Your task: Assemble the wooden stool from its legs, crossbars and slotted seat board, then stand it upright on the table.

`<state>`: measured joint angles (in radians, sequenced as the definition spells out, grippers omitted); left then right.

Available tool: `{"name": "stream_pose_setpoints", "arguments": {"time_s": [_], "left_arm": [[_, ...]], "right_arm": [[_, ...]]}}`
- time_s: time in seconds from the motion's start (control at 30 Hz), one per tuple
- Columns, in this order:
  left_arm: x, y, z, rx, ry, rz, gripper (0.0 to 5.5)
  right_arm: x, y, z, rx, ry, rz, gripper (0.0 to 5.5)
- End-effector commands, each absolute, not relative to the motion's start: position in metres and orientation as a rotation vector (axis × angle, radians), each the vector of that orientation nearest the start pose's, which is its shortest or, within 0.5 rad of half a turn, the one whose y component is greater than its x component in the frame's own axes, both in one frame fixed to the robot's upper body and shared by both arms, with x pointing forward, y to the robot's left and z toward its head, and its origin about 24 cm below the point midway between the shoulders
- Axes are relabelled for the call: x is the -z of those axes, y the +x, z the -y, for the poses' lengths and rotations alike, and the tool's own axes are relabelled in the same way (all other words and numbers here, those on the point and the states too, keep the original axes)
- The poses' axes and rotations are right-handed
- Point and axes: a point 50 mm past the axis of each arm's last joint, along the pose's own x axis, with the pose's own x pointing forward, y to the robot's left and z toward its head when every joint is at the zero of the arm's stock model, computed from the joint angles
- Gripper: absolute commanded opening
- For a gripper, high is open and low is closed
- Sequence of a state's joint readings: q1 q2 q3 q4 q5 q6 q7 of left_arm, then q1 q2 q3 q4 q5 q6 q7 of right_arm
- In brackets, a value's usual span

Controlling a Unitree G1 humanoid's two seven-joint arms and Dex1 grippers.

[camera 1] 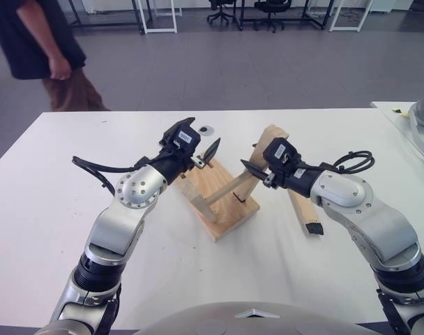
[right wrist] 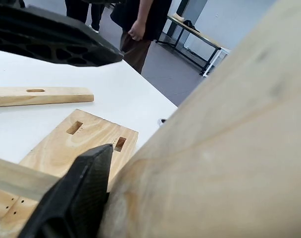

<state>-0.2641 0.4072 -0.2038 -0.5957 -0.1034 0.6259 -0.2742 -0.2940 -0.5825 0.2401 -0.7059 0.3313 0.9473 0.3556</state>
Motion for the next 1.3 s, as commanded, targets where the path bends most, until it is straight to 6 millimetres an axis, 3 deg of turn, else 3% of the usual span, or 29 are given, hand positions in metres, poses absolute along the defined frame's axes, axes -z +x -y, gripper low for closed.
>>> {"name": "stream_pose_setpoints", "arguments": {"time_s": [0.03,0.2,0.27,0.4,0.53,0.83,1.0,1.07,1.17,1.23,1.3], "left_arm": [[-0.171,0.259,-0.122,0.506,0.398,0.142,3.85],[-0.173,0.261,-0.134,0.468,0.381,0.141,3.85],[-0.172,0.260,-0.137,0.456,0.366,0.136,3.85],[-0.169,0.259,-0.139,0.453,0.347,0.128,3.85],[-0.167,0.258,-0.141,0.448,0.342,0.120,3.85],[-0.145,0.242,-0.165,0.377,0.362,0.019,3.85],[-0.129,0.207,-0.196,0.286,0.412,-0.127,3.85],[-0.116,0.191,-0.206,0.284,0.419,-0.238,3.85],[-0.101,0.182,-0.204,0.325,0.314,-0.328,3.85],[-0.087,0.185,-0.199,0.385,0.224,-0.403,3.85],[-0.068,0.191,-0.198,0.453,0.228,-0.507,3.85]], "right_arm": [[-0.103,0.233,0.139,-0.648,-0.256,-0.527,2.17],[-0.104,0.238,0.136,-0.625,0.022,-0.526,2.17],[-0.108,0.238,0.132,-0.639,0.093,-0.485,2.47],[-0.118,0.240,0.127,-0.675,0.105,-0.402,3.18],[-0.127,0.244,0.128,-0.682,0.076,-0.272,3.18],[-0.205,0.246,0.134,-0.810,0.189,0.175,3.18],[-0.264,0.274,0.180,-0.663,0.332,0.376,3.18],[-0.252,0.291,0.197,-0.529,0.283,0.295,3.18],[-0.193,0.313,0.208,-0.353,0.054,-0.003,3.18],[-0.136,0.310,0.204,-0.401,-0.230,-0.226,3.18],[-0.094,0.300,0.192,-0.551,-0.418,-0.334,3.18]]}}
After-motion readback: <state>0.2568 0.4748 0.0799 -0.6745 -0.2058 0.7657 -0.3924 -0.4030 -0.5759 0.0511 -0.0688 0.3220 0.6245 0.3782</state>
